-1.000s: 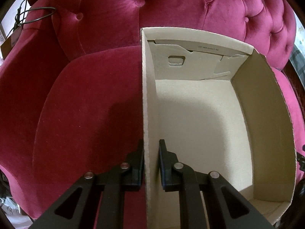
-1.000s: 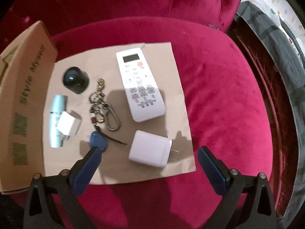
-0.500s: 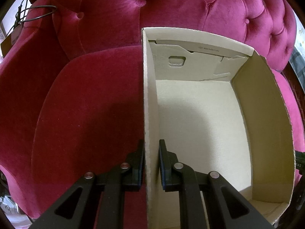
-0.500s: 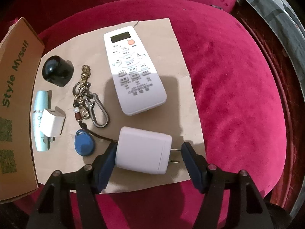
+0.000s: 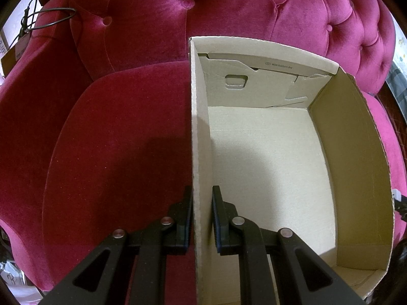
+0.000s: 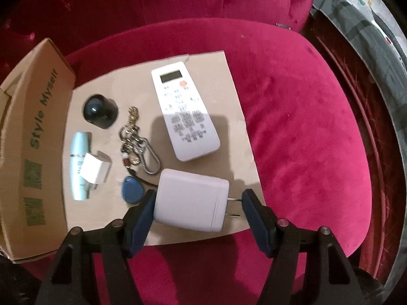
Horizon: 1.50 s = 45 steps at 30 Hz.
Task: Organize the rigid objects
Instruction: 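Lift the white plug charger with the right gripper and carry it over the box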
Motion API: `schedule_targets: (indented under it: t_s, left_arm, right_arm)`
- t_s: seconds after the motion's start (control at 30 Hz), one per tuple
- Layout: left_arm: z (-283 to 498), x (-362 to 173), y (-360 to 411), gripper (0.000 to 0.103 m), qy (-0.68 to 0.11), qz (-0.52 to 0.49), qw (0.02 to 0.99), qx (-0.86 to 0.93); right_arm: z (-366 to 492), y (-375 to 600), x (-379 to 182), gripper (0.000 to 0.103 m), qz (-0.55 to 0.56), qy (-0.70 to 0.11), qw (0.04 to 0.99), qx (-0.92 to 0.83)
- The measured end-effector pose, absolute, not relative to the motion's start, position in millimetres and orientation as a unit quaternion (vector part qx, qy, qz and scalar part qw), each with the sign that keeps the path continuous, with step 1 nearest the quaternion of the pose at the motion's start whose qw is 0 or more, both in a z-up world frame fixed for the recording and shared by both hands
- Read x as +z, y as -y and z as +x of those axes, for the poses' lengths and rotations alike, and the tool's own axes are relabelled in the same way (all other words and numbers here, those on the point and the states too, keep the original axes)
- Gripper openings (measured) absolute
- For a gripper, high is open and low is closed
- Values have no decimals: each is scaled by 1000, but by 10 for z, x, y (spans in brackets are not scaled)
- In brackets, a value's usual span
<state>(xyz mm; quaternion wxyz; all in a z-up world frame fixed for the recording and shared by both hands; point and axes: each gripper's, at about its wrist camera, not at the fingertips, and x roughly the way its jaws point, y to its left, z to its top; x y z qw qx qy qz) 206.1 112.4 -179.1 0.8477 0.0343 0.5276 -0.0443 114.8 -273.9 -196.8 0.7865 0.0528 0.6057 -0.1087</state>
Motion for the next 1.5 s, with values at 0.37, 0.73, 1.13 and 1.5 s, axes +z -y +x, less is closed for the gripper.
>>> schedule_targets:
  t_s: [0.37,0.73,1.13,1.5]
  left_arm:
    - [2064,-1795,-1128,14,-528,33,848,-45]
    - [2070,-1794,-1132,14,-528,31,847,-46]
    - [2069,-1804,-1138,14,-528,28,847,-46]
    - [2072,-1803,-1144,14,-529,29,847,-47]
  right_arm:
    - [1233,2380,-1450,72,29,-579,811,-76]
    - [1470,1924,-1083,72,-6,-552,833,-24]
    - [1685,1331,-903,72,-39,-536,842,38]
    - [1888,745,-1009,72,-56,-542,834,85]
